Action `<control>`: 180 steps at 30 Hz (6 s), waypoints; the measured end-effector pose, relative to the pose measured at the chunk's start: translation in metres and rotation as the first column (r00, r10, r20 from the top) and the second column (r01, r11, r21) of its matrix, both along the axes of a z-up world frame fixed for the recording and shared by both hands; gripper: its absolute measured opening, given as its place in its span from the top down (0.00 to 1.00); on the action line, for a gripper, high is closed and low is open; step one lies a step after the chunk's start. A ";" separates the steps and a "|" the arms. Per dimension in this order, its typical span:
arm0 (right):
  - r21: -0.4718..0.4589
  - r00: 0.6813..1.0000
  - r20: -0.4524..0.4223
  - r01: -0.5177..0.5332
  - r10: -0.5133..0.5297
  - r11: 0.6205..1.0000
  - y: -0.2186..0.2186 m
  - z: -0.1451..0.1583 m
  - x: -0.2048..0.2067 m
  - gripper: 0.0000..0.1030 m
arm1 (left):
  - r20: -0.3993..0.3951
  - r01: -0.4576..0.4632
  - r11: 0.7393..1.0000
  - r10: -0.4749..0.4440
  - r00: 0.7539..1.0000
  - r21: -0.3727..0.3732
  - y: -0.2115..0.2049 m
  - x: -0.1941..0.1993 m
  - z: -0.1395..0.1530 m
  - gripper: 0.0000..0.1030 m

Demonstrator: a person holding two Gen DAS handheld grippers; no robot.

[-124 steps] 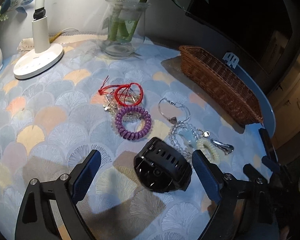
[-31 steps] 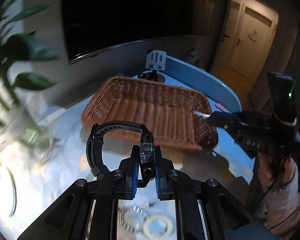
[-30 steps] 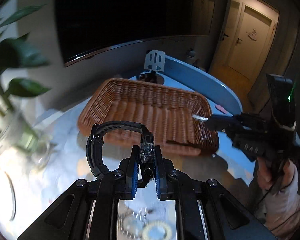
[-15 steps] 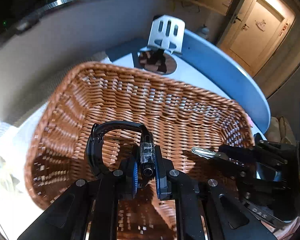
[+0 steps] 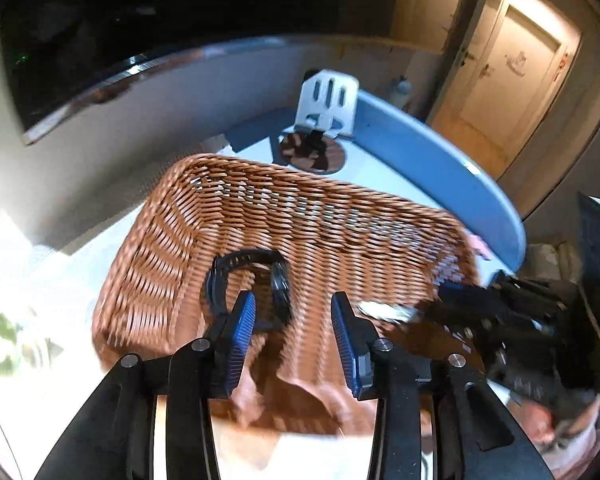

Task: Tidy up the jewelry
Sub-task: 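Carry the watch and clip into the wicker basket and open both tools, then move both tools back to the coil hair ties on the table, then grasp the purple coil hair tie with the left tool while the right grasps the cream one, then carry both coil hair ties into the wicker basket and open both tools, then move both tools back toward the clear bead bracelet and light blue clip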

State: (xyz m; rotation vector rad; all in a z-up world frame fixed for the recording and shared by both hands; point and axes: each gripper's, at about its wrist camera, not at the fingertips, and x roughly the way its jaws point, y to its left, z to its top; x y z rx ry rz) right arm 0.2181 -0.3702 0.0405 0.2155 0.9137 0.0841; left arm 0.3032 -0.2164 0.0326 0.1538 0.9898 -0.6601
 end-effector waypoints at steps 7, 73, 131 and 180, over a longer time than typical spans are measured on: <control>0.004 0.996 0.087 -0.027 0.026 1.000 0.014 0.034 -0.041 0.69 | 0.055 -0.006 0.997 0.011 0.998 -0.077 0.058 -0.070 0.045 0.61; -0.158 0.907 -0.047 -0.420 0.418 0.894 0.207 -0.049 -0.117 0.88 | -0.046 -0.377 0.925 0.375 0.926 -0.040 0.228 -0.166 -0.068 0.89; 0.003 0.991 -0.118 0.059 -0.058 0.998 -0.001 -0.025 0.065 0.88 | -0.030 -0.016 1.000 0.017 0.999 0.019 -0.007 -0.006 -0.032 0.89; -0.022 0.925 0.041 -0.378 0.379 0.925 0.199 -0.022 -0.134 0.69 | -0.079 -0.279 0.946 0.270 0.960 -0.164 0.215 -0.190 -0.051 0.77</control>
